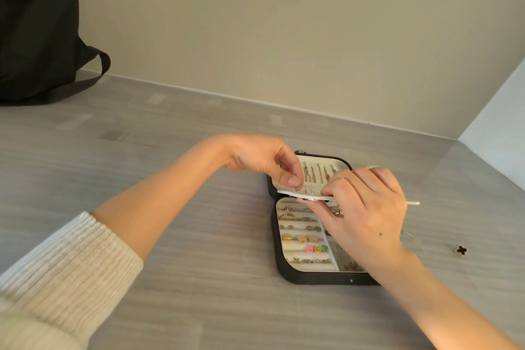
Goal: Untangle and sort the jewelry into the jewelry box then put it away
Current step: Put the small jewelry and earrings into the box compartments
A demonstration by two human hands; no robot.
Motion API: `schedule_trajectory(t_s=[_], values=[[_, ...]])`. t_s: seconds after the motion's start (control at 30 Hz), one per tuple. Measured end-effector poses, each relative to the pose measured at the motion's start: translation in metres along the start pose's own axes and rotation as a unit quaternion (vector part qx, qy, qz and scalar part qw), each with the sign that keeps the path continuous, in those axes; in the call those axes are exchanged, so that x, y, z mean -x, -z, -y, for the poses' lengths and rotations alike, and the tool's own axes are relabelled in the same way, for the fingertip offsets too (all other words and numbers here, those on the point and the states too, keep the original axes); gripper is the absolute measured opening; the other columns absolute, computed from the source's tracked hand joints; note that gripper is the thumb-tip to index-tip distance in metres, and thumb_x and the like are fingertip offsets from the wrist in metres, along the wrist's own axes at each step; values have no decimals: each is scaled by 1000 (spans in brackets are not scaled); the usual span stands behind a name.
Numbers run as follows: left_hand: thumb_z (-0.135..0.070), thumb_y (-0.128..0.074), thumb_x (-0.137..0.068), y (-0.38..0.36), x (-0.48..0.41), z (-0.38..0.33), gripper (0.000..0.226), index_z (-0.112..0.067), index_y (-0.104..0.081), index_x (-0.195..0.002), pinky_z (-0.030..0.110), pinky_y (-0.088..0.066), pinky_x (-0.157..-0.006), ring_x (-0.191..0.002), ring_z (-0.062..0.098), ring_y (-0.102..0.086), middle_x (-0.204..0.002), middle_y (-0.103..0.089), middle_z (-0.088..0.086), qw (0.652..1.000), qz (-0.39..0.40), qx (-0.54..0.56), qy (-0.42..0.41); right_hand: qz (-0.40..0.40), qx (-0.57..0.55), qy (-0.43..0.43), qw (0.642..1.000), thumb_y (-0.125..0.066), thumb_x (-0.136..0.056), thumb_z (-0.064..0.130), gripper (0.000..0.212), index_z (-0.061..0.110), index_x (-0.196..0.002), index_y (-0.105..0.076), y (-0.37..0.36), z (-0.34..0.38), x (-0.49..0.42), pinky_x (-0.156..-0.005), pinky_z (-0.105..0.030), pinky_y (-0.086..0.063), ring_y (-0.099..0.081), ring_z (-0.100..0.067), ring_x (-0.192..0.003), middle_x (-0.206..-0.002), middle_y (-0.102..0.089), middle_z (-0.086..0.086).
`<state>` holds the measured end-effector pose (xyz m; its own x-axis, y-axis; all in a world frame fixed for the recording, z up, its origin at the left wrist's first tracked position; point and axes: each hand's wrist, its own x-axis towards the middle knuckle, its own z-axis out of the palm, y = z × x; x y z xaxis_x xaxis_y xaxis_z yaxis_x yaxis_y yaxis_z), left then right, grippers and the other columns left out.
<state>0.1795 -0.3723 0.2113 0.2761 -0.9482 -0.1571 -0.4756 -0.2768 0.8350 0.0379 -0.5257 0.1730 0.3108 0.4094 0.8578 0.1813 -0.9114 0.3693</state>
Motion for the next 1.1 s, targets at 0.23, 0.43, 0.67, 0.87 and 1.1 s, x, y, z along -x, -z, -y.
schedule_trajectory(t_s=[0.23, 0.43, 0.67, 0.87, 1.1], values=[[-12, -63, -85, 8, -6, -12, 11, -20, -66, -78, 8, -41, -72, -69, -5, -55, -69, -64, -20, 997, 58, -48, 22, -1, 10, -2, 1000, -81, -72, 29, 34, 10, -58, -56, 1, 1, -1, -61, -31, -33, -54, -23, -53, -61, -61, -1], [-10, -63, -84, 11, -12, -19, 12, -20, -65, -80, 7, -41, -70, -69, -5, -57, -69, -66, -19, 994, 82, -62, 35, -1, 7, -4, 1000, -80, -72, 28, 33, 10, -58, -57, 2, 1, -1, -60, -32, -34, -55, -24, -52, -61, -61, -2], [-5, -66, -82, 14, -11, -29, 12, -17, -66, -81, 6, -42, -66, -67, -5, -59, -70, -67, -16, 993, 81, -80, 32, 1, 10, -11, 1000, -78, -74, 31, 35, 11, -57, -57, 1, 1, -1, -61, -31, -34, -54, -23, -53, -59, -60, 0], [-17, -71, -80, 15, -12, -49, 16, -31, -66, -73, 3, -35, -58, -60, -5, -53, -69, -63, -16, 972, 68, -222, 28, 5, 10, -13, 1000, -75, -77, 35, 35, 11, -58, -57, 1, 1, -2, -59, -33, -35, -54, -23, -53, -60, -60, 0], [-23, -70, -80, 13, -19, -60, 11, -29, -65, -74, 5, -35, -54, -59, -4, -52, -70, -61, -16, 931, 87, -353, 33, 6, 12, -6, 1000, -73, -80, 36, 34, 11, -61, -58, 1, 0, -1, -61, -32, -35, -55, -23, -53, -62, -61, -1]])
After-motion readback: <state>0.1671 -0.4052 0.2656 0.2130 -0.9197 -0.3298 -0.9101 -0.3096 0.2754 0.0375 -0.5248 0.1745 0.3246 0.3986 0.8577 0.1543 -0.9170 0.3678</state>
